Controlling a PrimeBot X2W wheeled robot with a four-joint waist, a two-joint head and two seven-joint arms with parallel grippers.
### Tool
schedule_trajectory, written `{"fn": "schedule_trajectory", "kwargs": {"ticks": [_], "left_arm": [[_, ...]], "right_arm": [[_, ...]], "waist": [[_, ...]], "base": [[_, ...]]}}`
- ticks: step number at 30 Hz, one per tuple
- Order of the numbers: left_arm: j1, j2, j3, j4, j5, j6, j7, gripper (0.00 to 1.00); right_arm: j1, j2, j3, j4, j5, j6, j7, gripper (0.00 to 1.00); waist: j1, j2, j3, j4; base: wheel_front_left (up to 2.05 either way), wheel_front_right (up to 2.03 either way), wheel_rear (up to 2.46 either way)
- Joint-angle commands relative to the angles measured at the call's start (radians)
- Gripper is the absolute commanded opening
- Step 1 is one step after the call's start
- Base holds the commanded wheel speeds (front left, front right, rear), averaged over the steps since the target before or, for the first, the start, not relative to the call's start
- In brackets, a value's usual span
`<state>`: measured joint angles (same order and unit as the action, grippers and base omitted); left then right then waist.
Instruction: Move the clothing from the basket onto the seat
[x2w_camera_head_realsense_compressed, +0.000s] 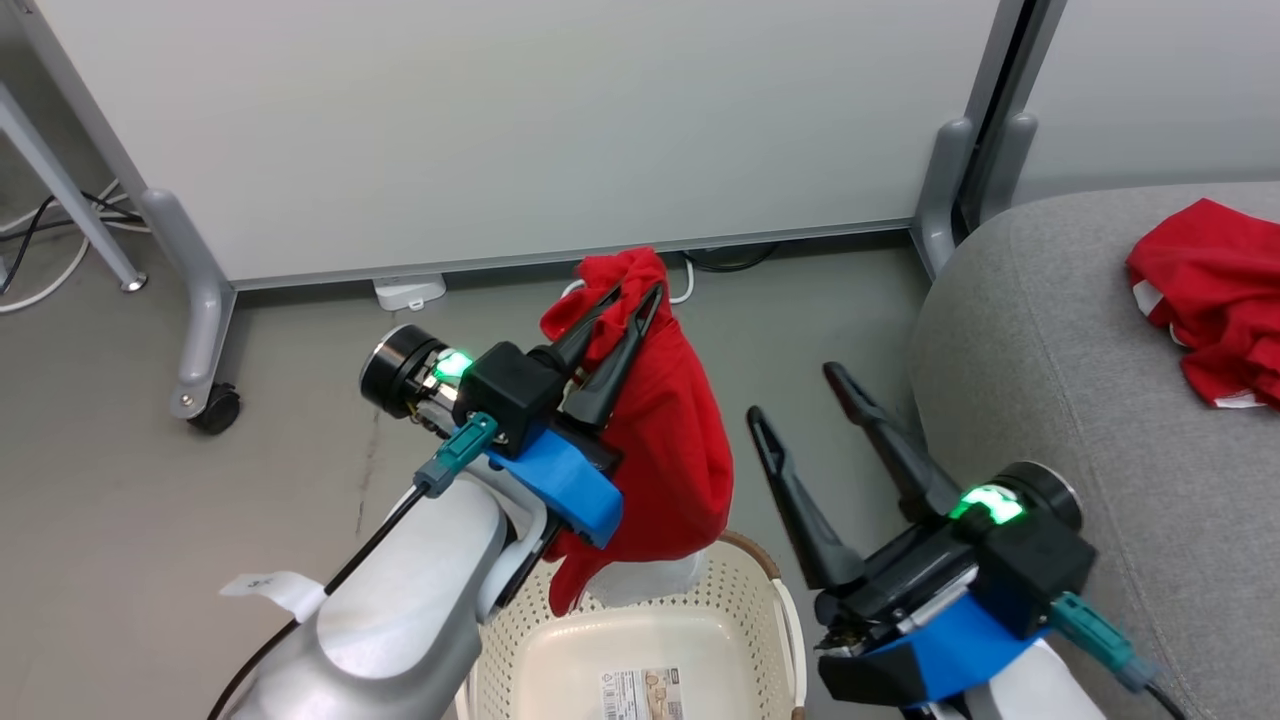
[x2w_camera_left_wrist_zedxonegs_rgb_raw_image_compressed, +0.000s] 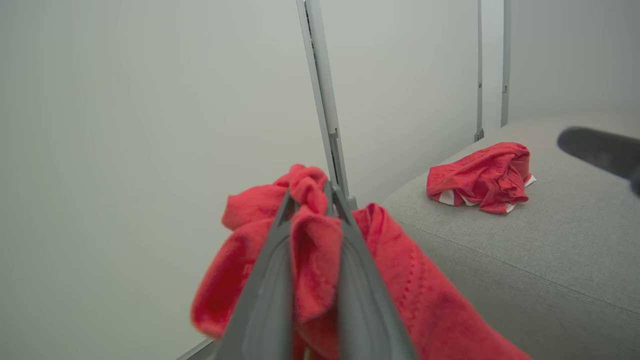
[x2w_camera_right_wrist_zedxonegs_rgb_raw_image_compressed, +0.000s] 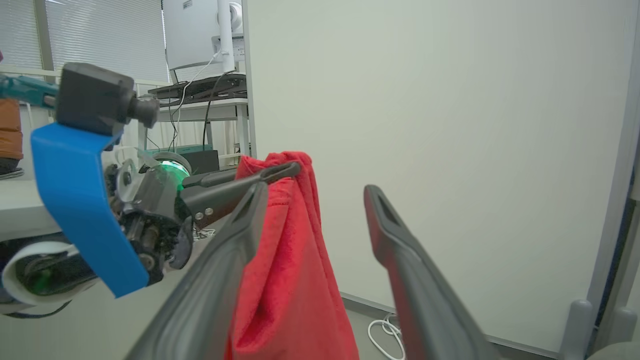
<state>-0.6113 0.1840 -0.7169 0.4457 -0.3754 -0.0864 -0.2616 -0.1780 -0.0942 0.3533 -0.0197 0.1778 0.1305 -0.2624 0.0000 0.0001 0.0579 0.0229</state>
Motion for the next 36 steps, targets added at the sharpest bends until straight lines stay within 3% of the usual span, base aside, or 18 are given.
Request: {"fn": "schedule_trajectory", "kwargs": {"ticks": [1,7,17,18,19,36], "left_arm": [[-0.023,-0.008,0.001,-0.002,0.009,-0.002,-0.005,0.0],[-0.046,-0.035,-0.009,-0.008,0.023,-0.011,-0.005,0.0],[-0.051,-0.085,-0.04,-0.026,0.042,-0.024,-0.005,0.0],[-0.049,-0.089,-0.043,-0.027,0.042,-0.025,-0.005,0.0],[-0.047,-0.092,-0.046,-0.028,0.043,-0.026,-0.005,0.0],[-0.034,-0.098,-0.028,-0.014,0.062,-0.036,-0.005,0.0]], "right_arm": [[-0.018,0.0,0.015,0.025,-0.003,0.0,-0.004,1.0],[-0.087,0.014,0.074,0.189,-0.034,0.0,-0.003,1.0],[-0.226,0.044,0.087,0.443,-0.027,0.0,-0.004,1.0],[-0.233,0.045,0.095,0.454,-0.007,0.0,-0.004,0.42],[-0.24,0.044,0.105,0.466,0.008,0.0,-0.004,0.0],[-0.256,0.044,0.129,0.463,0.082,0.0,-0.004,0.0]], "waist": [[0.0,-0.0001,0.009,0.01],[0.0,-0.0001,0.033,0.037],[0.0,-0.0001,0.056,0.071],[0.0,-0.0001,0.056,0.074],[0.0,-0.0001,0.056,0.077],[0.0,-0.0001,0.059,0.073]], "base": [[0.0,0.0,0.0],[0.0,0.0,0.0],[0.0,0.0,0.0],[0.0,0.0,0.0],[0.0,0.0,0.0],[0.0,0.0,0.0]]}}
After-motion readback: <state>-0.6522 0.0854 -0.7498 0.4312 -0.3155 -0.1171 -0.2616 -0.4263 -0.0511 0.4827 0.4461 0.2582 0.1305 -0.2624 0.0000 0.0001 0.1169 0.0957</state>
